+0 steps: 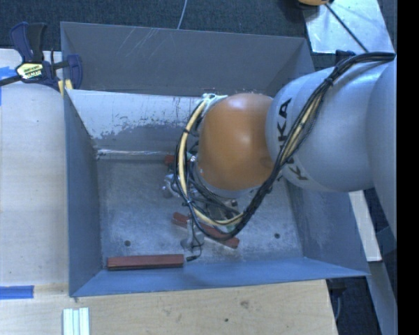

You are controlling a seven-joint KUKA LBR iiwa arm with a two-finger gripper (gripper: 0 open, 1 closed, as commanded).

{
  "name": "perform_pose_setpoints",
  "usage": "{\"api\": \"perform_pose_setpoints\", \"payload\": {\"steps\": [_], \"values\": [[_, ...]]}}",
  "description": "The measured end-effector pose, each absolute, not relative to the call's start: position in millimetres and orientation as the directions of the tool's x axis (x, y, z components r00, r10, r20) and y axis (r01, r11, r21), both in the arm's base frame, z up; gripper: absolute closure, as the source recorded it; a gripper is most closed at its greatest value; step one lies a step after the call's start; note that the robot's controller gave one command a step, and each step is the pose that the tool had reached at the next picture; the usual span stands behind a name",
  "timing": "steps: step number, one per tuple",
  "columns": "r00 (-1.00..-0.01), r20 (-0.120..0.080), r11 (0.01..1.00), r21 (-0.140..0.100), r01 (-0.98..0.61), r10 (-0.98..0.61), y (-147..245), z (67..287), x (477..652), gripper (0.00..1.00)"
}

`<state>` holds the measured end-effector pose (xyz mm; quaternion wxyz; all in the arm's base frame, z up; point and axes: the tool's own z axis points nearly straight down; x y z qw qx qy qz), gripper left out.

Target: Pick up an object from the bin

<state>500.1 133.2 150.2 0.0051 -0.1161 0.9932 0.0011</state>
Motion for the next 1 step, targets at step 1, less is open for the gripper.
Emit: {"api": "perform_pose_setpoints", "payload": {"steps": [1], "values": [[-0.949, -0.005, 0.949, -0.001, -0.317, -0.317, 89.6, 94.2, 507.7, 0.00]]}}
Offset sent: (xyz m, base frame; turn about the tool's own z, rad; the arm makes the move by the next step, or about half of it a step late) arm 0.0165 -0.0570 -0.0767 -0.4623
